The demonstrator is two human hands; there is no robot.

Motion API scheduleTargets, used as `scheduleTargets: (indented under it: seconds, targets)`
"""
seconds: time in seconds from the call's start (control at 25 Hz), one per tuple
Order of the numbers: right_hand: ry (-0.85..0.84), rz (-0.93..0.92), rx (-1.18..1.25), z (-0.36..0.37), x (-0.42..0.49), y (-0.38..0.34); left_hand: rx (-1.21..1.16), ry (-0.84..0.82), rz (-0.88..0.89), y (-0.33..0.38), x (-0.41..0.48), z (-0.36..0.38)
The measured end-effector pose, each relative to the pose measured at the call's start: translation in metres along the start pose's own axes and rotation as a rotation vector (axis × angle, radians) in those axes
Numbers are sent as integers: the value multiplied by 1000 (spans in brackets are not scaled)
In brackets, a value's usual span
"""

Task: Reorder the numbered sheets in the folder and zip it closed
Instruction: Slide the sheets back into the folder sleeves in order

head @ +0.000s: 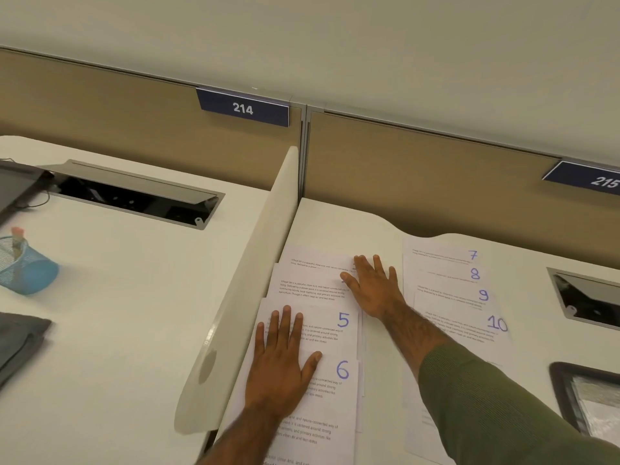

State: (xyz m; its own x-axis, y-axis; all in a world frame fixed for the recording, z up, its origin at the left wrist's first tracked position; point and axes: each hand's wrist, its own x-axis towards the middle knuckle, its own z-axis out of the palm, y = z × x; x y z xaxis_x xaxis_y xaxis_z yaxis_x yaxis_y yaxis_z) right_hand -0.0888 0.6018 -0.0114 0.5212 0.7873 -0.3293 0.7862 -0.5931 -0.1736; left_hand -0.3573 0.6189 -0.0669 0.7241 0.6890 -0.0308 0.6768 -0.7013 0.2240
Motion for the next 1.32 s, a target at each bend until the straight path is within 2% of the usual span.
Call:
scheduleTargets:
  seconds: [0.32, 0.48, 0.68, 0.88, 1.0, 1.2, 1.32]
  targets:
    - [77, 47, 185, -7, 16, 3, -2, -9, 2, 1, 0, 0]
    - [98, 73, 128, -12, 17, -5, -6, -17, -1, 1, -1, -1]
    - [139, 195, 75, -20, 31, -18, -5, -14, -9, 2, 0, -1]
    - [81, 257, 123, -27, 49, -24, -11, -15, -18, 0, 1, 1]
    - [103, 297, 131, -29, 48, -27, -8, -17, -9, 0, 1, 1]
    - [169, 236, 52, -16, 40, -30, -8, -22, -8, 1, 1, 1]
    - [166, 235, 267, -20, 43, -26, -5, -22, -2, 1, 0, 0]
